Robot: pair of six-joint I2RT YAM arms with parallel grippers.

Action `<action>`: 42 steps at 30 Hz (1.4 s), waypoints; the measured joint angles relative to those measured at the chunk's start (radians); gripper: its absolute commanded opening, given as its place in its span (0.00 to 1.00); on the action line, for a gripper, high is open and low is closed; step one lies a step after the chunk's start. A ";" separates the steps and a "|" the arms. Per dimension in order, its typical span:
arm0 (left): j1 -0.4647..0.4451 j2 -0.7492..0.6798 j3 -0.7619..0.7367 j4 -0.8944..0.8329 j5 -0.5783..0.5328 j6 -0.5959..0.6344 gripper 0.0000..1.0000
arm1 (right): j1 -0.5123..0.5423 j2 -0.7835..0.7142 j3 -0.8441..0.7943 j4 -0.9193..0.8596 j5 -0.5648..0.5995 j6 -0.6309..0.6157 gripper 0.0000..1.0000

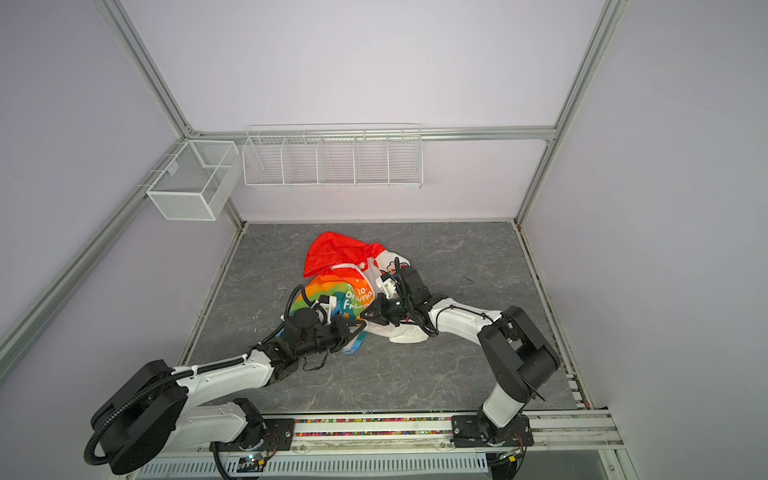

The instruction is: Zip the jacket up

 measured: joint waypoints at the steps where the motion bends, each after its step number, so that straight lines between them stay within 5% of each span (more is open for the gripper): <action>1: 0.000 0.000 0.000 0.000 0.000 0.000 0.08 | 0.000 0.000 0.000 0.000 0.000 0.000 0.07; 11: 0.000 0.002 0.000 0.008 0.002 0.000 0.00 | 0.000 0.000 0.000 0.000 0.000 -0.004 0.07; 16: 0.000 0.003 0.000 0.014 0.006 0.006 0.00 | -0.012 -0.011 -0.001 -0.047 0.015 -0.031 0.25; 19: 0.000 -0.008 0.000 0.005 -0.011 0.023 0.00 | -0.027 -0.055 -0.005 -0.118 0.058 -0.051 0.36; 28: 0.000 -0.058 0.000 -0.054 -0.101 0.067 0.00 | -0.051 -0.264 -0.005 -0.428 0.296 -0.096 0.42; 42: 0.000 0.093 0.002 0.021 -0.051 0.076 0.00 | -0.049 -0.159 -0.037 -0.497 0.457 -0.025 0.46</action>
